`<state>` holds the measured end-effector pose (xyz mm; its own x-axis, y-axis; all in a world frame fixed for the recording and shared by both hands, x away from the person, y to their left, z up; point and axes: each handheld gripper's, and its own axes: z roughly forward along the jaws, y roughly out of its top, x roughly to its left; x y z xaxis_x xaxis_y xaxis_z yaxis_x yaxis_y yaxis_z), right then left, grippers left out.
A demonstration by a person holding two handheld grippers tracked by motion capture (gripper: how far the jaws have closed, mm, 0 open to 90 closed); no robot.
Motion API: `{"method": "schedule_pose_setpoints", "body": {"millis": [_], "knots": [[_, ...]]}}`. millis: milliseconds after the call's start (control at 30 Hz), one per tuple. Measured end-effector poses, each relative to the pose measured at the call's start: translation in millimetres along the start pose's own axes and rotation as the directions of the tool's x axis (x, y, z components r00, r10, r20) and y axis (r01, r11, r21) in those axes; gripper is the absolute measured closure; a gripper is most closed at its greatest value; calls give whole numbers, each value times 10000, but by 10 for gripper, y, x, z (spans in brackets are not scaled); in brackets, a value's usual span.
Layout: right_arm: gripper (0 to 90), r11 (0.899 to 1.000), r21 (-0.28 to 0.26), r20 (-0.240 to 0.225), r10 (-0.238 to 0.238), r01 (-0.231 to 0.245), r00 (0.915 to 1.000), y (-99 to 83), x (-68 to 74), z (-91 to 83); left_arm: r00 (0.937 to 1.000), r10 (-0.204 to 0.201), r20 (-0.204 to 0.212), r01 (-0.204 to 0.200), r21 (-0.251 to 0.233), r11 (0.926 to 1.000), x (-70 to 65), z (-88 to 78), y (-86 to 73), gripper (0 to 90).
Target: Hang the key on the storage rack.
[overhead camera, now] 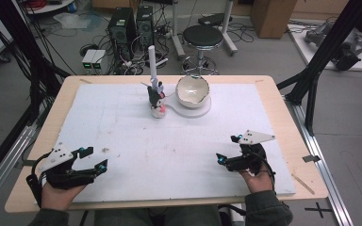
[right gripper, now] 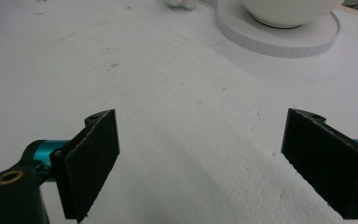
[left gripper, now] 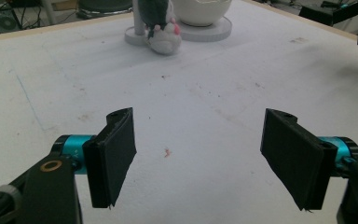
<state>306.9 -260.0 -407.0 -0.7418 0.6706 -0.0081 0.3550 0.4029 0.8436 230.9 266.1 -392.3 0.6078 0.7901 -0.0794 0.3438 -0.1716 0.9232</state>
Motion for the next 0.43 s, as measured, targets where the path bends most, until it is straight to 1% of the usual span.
{"method": "schedule_pose_setpoints", "body": {"millis": [33,233,333,433], "knots": [[102,10000,-1,-10,20,-20,10000,0,2,0,10000,-26,-29,26,-12,10000,-4,-6,-4,266],[102,10000,17,-7,0,0,10000,-4,3,0,9999,134,-77,-134,46,9999,-19,-51,-31,266],[102,10000,21,-15,12,-12,10000,-4,8,3,9999,55,-120,-55,-1,10000,-25,-61,-41,265],[102,10000,-8,-2,-94,94,10000,-5,9,7,9998,114,-141,-113,56,9999,-17,-69,-50,265]]}}
